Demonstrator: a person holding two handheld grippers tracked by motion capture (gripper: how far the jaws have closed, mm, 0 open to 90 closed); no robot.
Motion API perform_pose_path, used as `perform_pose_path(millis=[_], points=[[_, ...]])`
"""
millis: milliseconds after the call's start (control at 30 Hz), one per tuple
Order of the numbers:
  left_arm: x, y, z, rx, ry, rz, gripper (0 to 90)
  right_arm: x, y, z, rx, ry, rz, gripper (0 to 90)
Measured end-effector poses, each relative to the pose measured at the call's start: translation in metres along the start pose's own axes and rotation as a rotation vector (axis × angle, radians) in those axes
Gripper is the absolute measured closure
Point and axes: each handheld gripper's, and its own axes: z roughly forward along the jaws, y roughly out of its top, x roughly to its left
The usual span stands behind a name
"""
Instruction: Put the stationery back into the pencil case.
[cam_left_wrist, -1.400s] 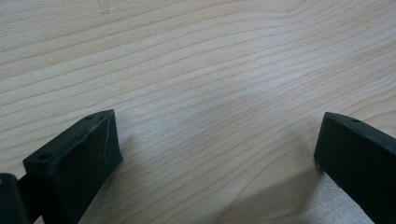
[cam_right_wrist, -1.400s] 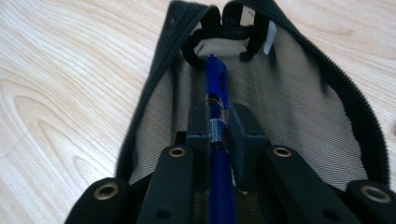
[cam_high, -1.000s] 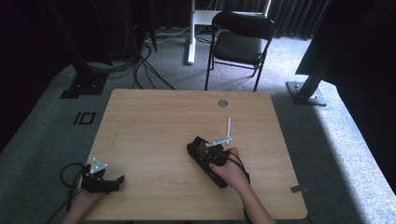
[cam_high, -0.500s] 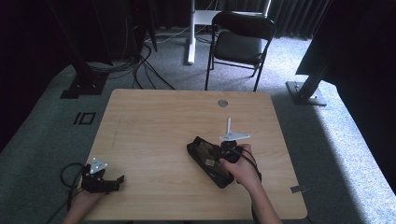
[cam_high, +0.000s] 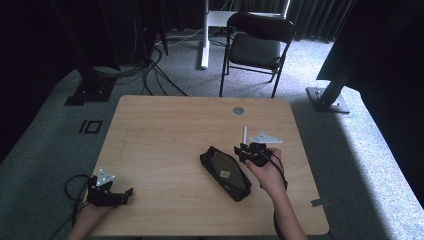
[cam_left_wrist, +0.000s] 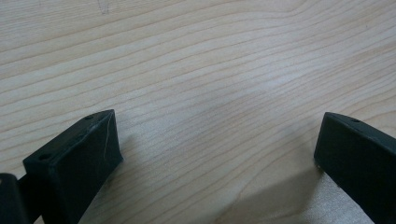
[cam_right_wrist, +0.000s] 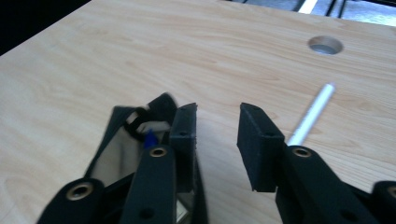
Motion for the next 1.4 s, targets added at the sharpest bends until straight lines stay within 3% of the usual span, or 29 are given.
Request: perform_pose_path(millis=[333,467,633,667,933,1067,1400], points=[[0.000,0.000,0.000,0.000,0.000,0.000,0.6,-0.020,-0.002,0.013,-0.031,-0.073,0.024,56.8],[0.000,0.000,0.000,0.000,0.000,0.000,0.6,-0.025,-0.002,0.019,-0.054,-0.093,0.057,53.8],[0.000,0.000,0.000,0.000,0.000,0.000,0.6,-0.030,-0.002,0.025,-0.046,-0.104,0.068,50.8],[0.000,0.000,0.000,0.000,0.000,0.000,0.6,-0.032,-0.003,0.030,-0.035,-0.128,0.056,51.2],[0.000,0.000,0.000,0.000,0.000,0.000,0.6,-0.044,-0.002,0.044,-0.020,-0.139,0.097,50.2],[0.000,0.000,0.000,0.000,0.000,0.000,0.6,-0.050,-0.004,0.052,-0.009,-0.161,0.081,51.3],[0.000,0.000,0.000,0.000,0.000,0.000,0.6,-0.064,-0.009,0.071,0.016,-0.199,0.138,46.2]])
